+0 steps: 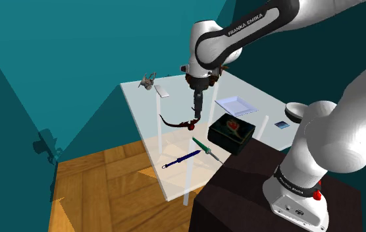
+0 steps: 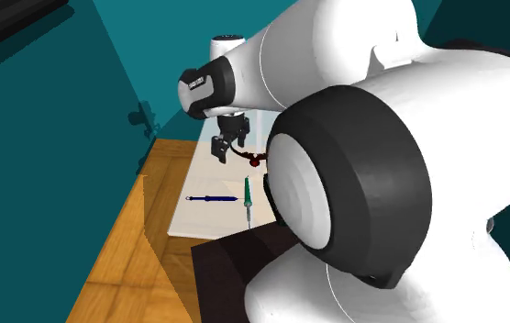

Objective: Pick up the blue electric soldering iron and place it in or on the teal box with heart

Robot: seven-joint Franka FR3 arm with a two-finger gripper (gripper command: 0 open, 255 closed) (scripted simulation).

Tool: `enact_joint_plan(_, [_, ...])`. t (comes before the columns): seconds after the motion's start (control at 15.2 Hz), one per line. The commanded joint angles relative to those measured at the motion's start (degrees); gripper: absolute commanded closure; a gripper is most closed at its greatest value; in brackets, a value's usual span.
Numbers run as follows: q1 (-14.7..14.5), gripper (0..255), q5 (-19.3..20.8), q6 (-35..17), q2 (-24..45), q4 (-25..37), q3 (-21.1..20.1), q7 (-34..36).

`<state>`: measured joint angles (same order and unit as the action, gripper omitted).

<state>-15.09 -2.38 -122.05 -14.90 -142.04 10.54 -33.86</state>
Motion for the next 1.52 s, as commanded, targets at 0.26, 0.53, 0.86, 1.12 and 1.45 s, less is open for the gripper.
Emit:
enact_joint_plan(0.26, [-3.76, 0, -2.85, -7.59, 11.33, -0.09, -0.62, -12.01])
enact_joint_plan(0.53, [-5.62, 0, -4.63, -11.83, 18.57, 0.45, -2.25, -19.35])
enact_joint_plan(0.86, [-6.73, 0, -5.9, -16.14, 25.26, 0.86, -4.37, -25.29])
enact_joint_plan(1.12, [-6.71, 0, -6.91, -19.38, 27.78, 0.1, -4.81, -25.97])
enact_joint_plan(1.45, [-6.65, 0, -7.62, -21.45, 29.51, -0.27, -5.15, -26.45])
